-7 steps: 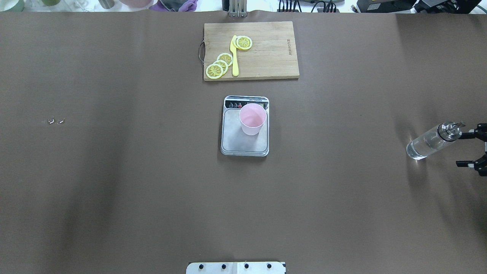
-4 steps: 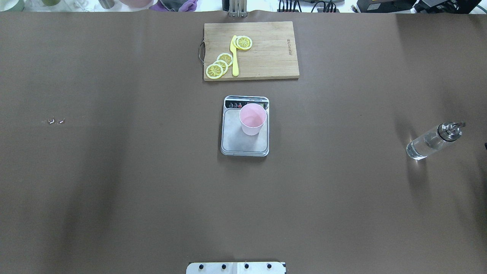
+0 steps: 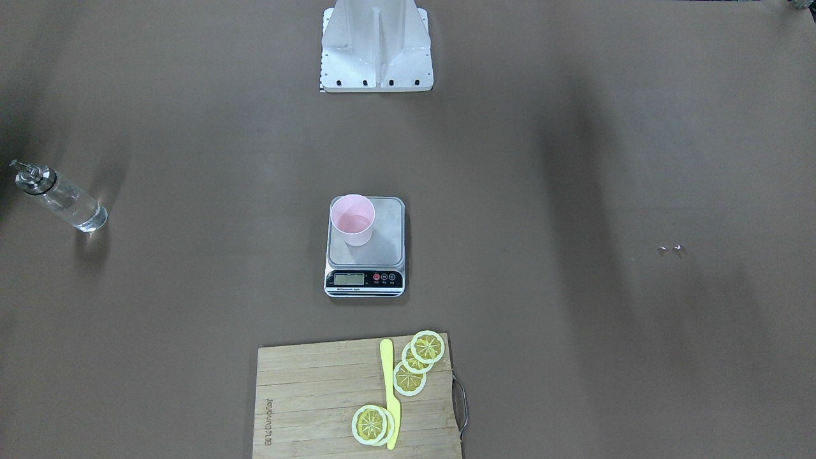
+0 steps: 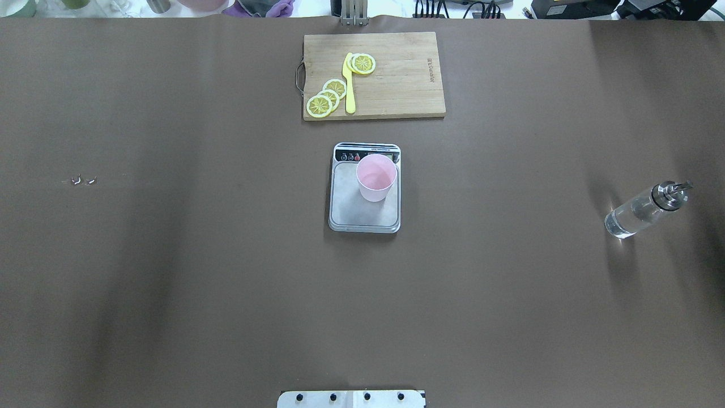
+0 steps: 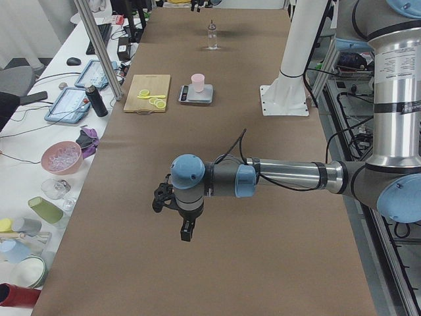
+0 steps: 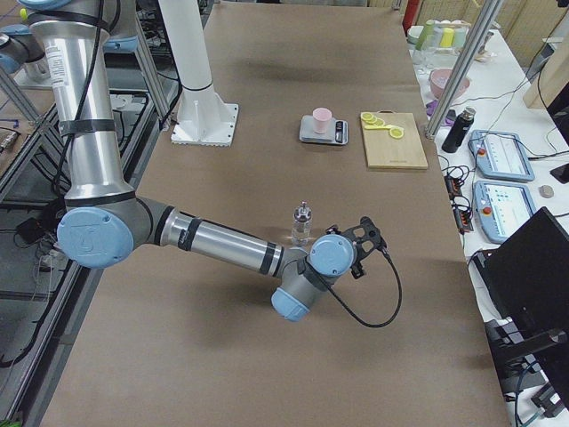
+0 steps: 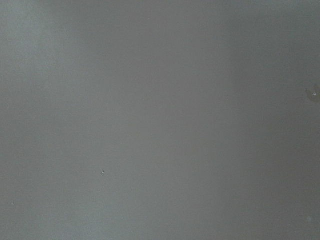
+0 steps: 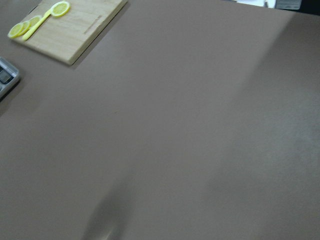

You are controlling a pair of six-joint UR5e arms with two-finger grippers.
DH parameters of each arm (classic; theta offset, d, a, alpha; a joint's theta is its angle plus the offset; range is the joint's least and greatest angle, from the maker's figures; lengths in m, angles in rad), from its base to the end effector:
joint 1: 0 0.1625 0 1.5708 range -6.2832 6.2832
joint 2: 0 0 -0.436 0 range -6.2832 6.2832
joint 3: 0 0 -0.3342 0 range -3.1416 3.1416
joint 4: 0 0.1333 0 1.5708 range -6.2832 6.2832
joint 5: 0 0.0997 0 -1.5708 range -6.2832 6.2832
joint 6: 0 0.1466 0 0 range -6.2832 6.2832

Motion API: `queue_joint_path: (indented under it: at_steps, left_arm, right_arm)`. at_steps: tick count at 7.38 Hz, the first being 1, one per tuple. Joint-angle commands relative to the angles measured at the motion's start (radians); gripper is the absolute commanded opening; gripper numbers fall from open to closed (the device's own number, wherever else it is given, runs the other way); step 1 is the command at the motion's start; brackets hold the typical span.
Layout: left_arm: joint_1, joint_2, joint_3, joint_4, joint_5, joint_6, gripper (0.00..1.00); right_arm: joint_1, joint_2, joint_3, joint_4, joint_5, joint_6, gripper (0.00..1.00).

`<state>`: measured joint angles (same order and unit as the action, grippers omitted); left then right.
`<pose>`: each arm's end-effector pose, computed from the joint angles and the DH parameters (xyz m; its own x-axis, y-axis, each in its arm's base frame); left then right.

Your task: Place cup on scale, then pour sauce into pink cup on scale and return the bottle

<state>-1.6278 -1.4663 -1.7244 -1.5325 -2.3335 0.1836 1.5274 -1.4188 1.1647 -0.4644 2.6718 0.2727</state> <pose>-0.0541 -0.3867 0.6846 0.7205 0.1491 -0.6773 -0.0759 0.9877 0.1368 -0.0193 -0.5047 0.6461 0.4152 -0.4876 0.7680 -0.0865 0.8192 0.5669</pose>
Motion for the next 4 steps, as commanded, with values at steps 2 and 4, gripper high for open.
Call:
queue_joint_path:
  at_steps: [2, 4]
  left_arm:
    - [0.000, 0.012, -0.001, -0.029, -0.004, 0.008, 0.99]
    - [-0.001, 0.014, -0.038, -0.046, -0.003, 0.002, 0.99]
  right_arm:
    - [0.017, 0.128, -0.006, -0.370, -0.175, -0.032, 1.00]
    - [0.040, 0.190, -0.014, -0.622, -0.239, -0.248, 1.00]
